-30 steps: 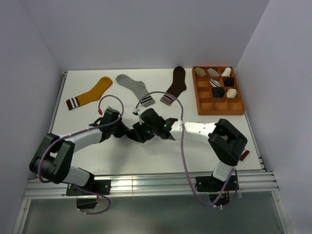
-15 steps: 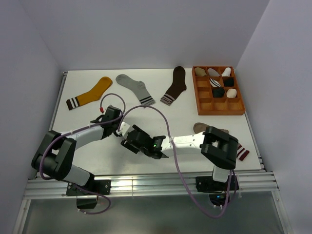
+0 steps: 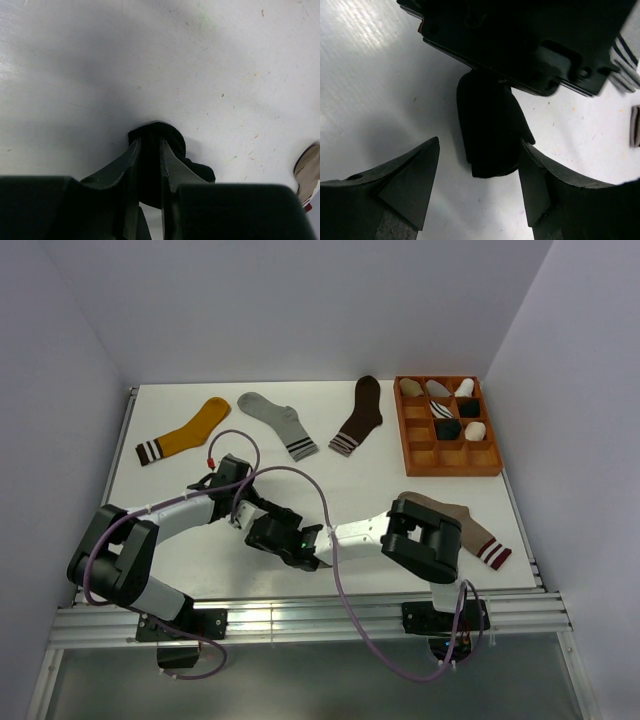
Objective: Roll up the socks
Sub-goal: Roll the sock at the center of the board.
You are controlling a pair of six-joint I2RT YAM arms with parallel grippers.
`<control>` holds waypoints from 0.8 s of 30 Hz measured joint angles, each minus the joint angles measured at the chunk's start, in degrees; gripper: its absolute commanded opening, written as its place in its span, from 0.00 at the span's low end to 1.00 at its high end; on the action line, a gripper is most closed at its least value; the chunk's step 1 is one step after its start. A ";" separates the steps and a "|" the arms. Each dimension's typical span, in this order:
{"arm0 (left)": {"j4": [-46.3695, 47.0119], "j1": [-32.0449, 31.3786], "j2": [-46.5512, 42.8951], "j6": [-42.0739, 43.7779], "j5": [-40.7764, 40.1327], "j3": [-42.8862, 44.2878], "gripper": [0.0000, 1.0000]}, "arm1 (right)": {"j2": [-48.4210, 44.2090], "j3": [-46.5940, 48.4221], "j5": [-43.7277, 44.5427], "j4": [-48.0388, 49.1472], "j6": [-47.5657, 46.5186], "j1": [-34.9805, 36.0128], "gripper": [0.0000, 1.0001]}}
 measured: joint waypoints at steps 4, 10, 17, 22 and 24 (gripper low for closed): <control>0.02 0.00 0.07 0.02 0.04 0.09 0.19 | 2.45 0.85 1.86 0.42 -1.64 0.04 0.70; 0.09 0.17 0.20 0.04 0.52 0.09 0.19 | 4.74 1.55 6.05 2.45 -2.51 0.35 0.55; 0.09 0.22 0.24 1.33 0.83 0.35 0.23 | 5.38 1.66 7.85 2.12 -2.93 0.31 0.02; -1.11 0.31 0.24 2.16 0.81 0.98 0.44 | 4.22 1.95 4.26 -0.46 -2.51 -0.81 0.00; -2.16 0.48 0.24 2.58 0.48 1.38 0.53 | 3.41 2.21 1.27 -1.99 -1.70 -1.95 0.00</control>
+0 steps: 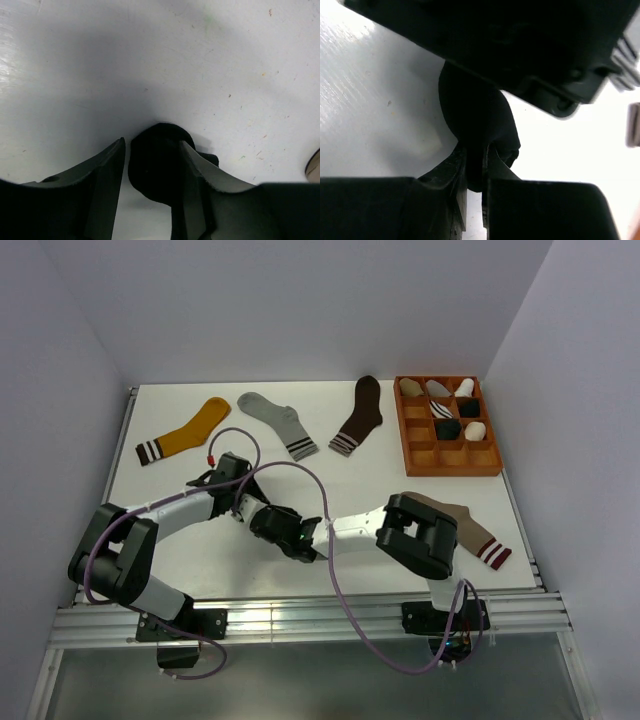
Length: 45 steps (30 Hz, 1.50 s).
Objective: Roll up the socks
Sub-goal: Roll the sock at the center of the board.
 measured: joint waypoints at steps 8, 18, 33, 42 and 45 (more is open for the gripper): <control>-5.16 1.81 -0.98 0.68 -1.20 2.51 0.73 | -3.65 0.22 -15.50 -3.58 5.97 -7.10 0.00; -11.26 13.66 -5.33 3.96 -3.87 10.67 0.74 | -6.49 -1.53 -26.49 -4.28 12.66 -13.44 0.00; -1.77 12.52 -19.23 2.91 3.80 -3.61 0.72 | -7.02 -0.61 -34.71 -8.24 17.88 -18.84 0.00; 8.96 0.79 -11.72 -3.50 2.40 -6.88 0.72 | -5.68 1.60 -37.59 -10.32 18.95 -19.89 0.00; 12.33 -0.90 -8.33 -4.81 1.92 -6.86 0.72 | -5.20 2.19 -38.64 -10.47 19.23 -20.13 0.00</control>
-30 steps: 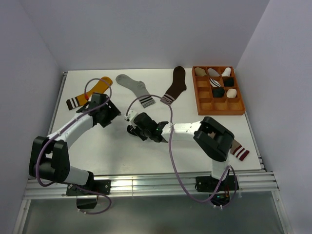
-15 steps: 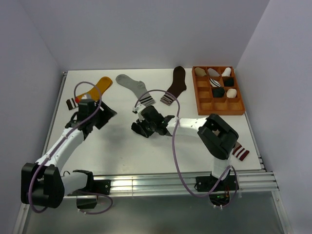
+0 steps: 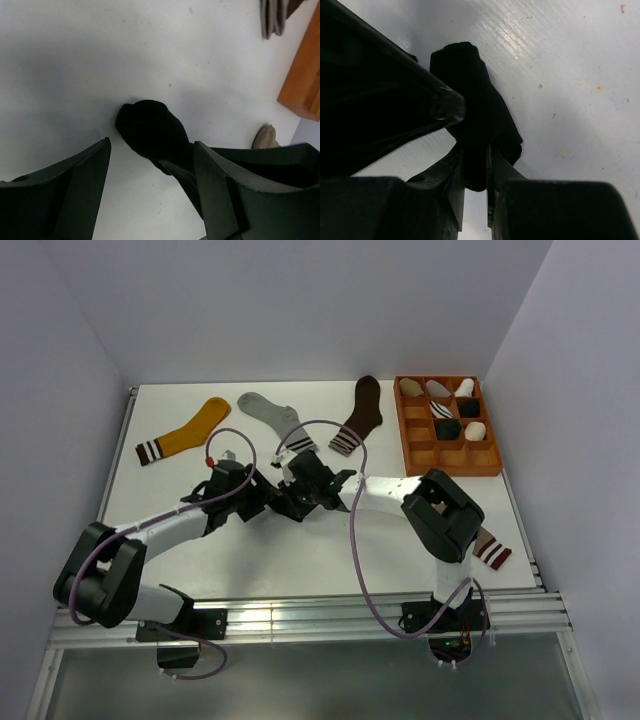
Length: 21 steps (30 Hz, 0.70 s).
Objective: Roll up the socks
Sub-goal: Roll the sock at the center of the board.
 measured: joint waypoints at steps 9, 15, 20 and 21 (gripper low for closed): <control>5.18 -1.95 8.37 -2.60 -0.74 0.44 0.70 | 0.57 0.24 -3.13 0.33 0.98 -1.18 0.00; 7.65 -2.80 11.34 -3.54 -1.09 1.73 0.64 | 0.81 0.24 -5.53 0.61 1.49 -2.19 0.00; 8.94 -3.02 13.49 -4.33 -2.03 2.80 0.49 | 1.05 0.17 -8.17 1.05 2.25 -3.34 0.00; 9.25 -3.08 13.77 -4.39 -2.25 2.80 0.44 | 1.14 0.15 -8.81 1.20 2.47 -3.63 0.00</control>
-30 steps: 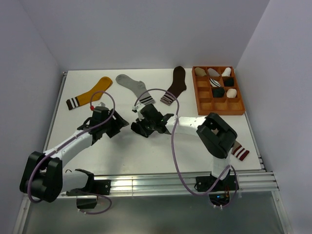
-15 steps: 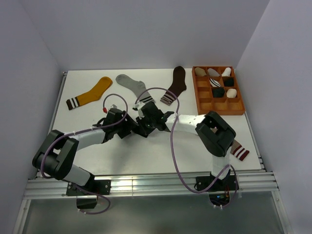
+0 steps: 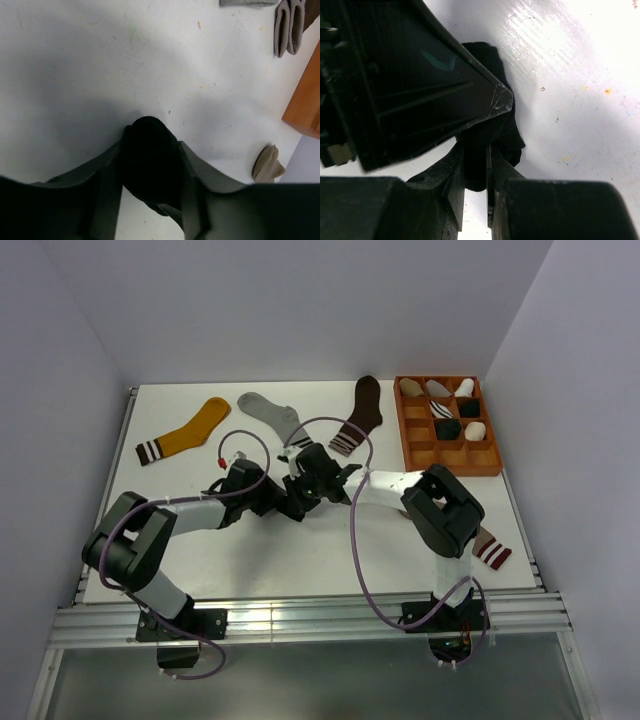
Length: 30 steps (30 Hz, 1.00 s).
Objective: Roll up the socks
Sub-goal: Roll the sock at the center of the board.
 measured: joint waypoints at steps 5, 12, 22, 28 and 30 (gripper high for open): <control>1.29 -0.11 1.29 -0.55 -0.48 0.22 0.17 | 0.17 -0.07 -1.62 0.39 0.22 -0.66 0.00; -1.73 -0.70 1.92 0.37 -0.28 2.43 0.05 | -1.79 -2.38 0.24 1.55 0.17 -0.39 0.40; -10.51 -1.36 3.23 3.17 -0.09 7.78 0.04 | -9.73 -6.21 16.83 -2.80 -3.06 8.66 0.87; -14.43 -1.36 3.76 4.24 -0.04 10.01 0.04 | -11.19 -7.23 28.59 -1.42 -6.78 15.72 0.88; -15.43 -1.36 3.96 4.70 0.22 10.62 0.04 | -11.02 -7.80 31.65 -0.07 -7.91 17.05 0.84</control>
